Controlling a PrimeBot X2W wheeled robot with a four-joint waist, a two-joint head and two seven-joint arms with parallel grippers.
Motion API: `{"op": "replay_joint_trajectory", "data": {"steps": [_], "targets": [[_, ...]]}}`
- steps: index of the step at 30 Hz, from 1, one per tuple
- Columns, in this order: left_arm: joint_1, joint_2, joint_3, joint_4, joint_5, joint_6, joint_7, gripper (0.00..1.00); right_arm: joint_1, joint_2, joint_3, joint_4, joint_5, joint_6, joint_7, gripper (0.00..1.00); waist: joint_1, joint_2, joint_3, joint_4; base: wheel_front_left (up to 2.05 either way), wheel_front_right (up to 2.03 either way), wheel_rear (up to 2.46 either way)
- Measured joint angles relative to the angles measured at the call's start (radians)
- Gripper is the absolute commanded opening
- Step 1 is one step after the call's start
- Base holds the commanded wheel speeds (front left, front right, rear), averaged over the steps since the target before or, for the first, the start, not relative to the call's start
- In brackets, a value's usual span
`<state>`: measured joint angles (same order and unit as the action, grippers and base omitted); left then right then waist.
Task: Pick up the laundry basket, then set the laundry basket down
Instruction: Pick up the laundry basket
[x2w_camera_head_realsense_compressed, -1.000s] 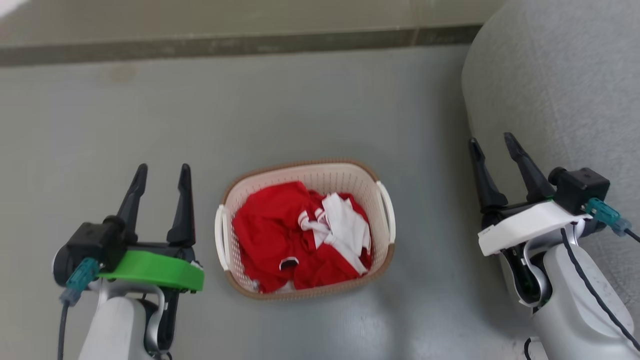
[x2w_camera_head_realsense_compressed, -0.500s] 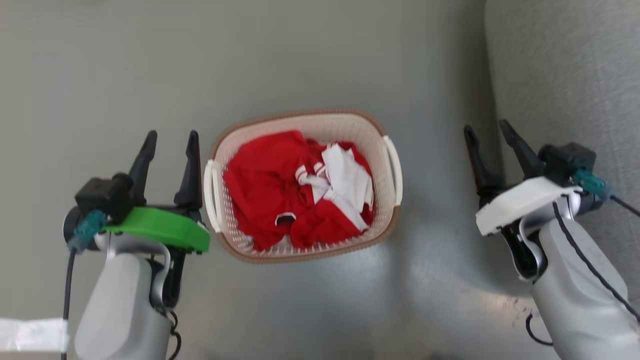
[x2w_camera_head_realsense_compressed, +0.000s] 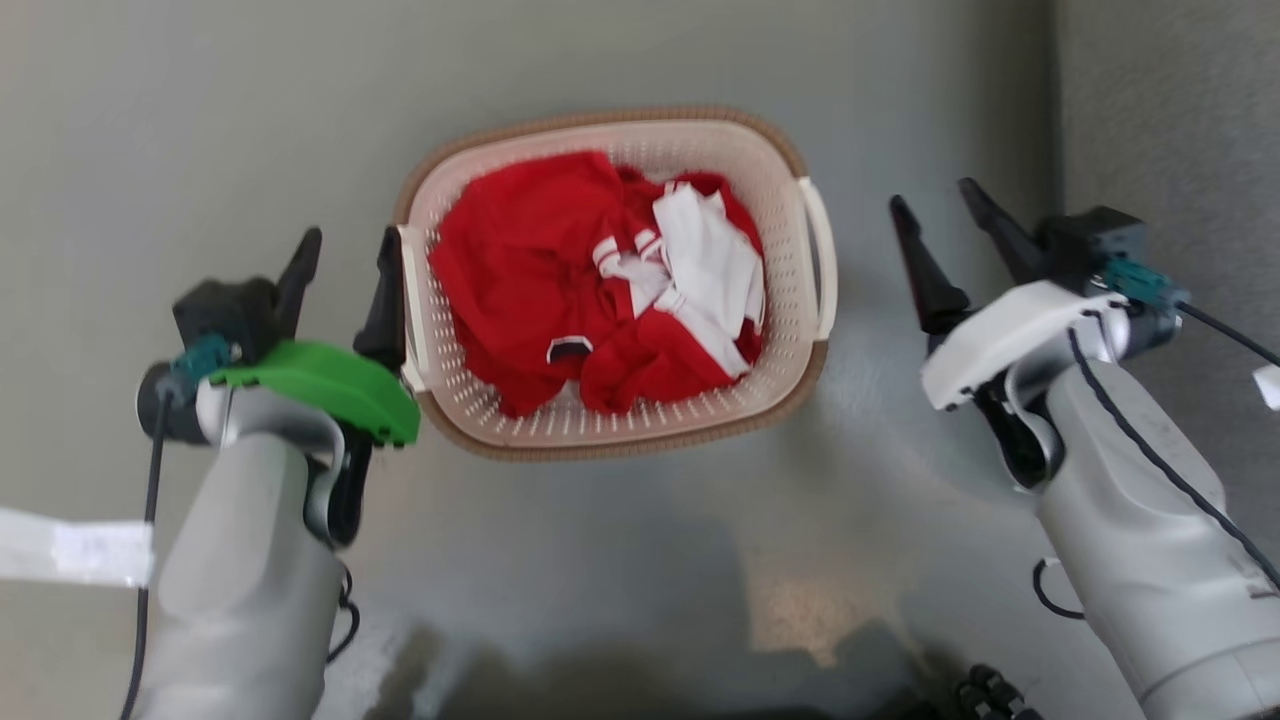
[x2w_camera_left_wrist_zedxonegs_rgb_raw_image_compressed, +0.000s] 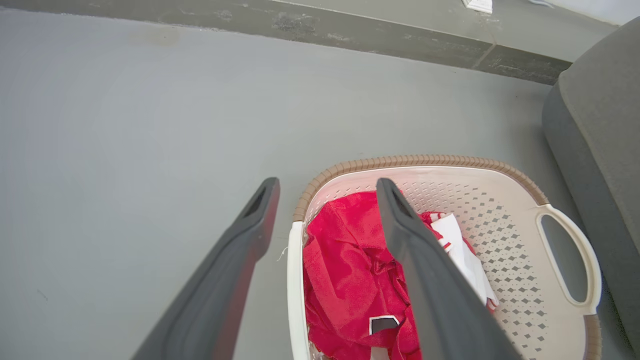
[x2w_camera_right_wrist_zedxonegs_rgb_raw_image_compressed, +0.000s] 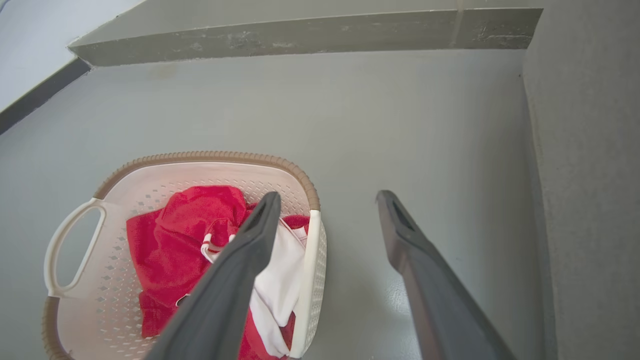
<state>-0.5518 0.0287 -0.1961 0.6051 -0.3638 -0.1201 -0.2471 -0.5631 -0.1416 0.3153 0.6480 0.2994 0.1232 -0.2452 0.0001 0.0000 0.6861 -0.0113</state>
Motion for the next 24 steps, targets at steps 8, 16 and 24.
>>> {"op": "replay_joint_trajectory", "data": {"steps": [8,16,24], "targets": [[-0.126,-0.004,-0.015,0.118,0.000,0.000,0.030,1.00,-0.095,0.022,0.080,0.066,0.021,0.000,0.017,1.00,0.0000,0.0000,0.110,0.007,0.00,0.00,0.00],[-0.231,-0.007,-0.038,0.216,-0.012,0.000,0.071,1.00,-0.198,0.022,0.088,0.128,0.054,0.000,0.019,1.00,-0.0001,0.0000,0.219,0.012,0.00,0.00,0.00],[-0.274,-0.007,-0.062,0.301,-0.057,-0.003,0.080,1.00,-0.239,0.022,0.123,0.198,0.065,0.000,0.026,1.00,0.0000,0.0000,0.294,0.015,0.00,0.00,0.00]]}}
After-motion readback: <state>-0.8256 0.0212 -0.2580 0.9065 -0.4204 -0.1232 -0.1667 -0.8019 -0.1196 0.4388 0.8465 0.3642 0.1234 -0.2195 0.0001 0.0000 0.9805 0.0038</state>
